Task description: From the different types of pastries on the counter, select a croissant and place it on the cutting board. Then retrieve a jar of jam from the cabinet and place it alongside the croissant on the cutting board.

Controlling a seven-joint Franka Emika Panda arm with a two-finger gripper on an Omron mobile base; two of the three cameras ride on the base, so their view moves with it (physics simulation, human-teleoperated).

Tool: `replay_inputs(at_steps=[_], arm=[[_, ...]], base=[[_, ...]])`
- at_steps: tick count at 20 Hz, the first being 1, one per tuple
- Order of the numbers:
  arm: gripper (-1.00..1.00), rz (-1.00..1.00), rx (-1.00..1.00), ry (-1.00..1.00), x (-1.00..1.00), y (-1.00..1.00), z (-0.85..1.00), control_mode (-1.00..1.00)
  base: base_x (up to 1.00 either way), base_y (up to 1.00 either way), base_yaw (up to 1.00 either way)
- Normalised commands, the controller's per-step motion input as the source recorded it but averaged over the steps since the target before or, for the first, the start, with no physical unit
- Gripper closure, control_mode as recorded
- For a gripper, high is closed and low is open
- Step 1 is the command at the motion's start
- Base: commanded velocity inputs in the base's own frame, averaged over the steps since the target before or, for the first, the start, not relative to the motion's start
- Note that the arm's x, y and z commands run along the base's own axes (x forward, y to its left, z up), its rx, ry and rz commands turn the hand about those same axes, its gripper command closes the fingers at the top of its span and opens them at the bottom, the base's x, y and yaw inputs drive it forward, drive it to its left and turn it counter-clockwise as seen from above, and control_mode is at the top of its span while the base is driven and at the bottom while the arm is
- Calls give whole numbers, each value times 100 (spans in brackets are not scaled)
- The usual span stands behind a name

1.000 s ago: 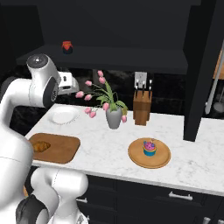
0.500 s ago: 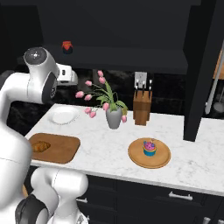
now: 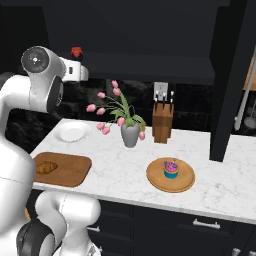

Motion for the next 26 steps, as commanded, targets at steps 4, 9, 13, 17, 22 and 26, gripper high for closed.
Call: replay_inputs(at_steps=[4, 9, 13, 17, 22, 26], arm=[[-100, -9, 2, -4, 42, 0, 54, -100], [-100, -1, 6, 3, 54, 1, 30, -100], [-100, 0, 4, 6, 43, 17, 6, -100], [-100, 3, 0, 3, 7, 8, 0, -100], [-100, 13, -2, 16, 33, 19, -3, -100], [-100, 0, -9, -4, 0, 0, 0, -100]], base=[[0, 0, 0], [0, 0, 0], [0, 0, 0], [0, 0, 0], [0, 0, 0], [0, 0, 0]])
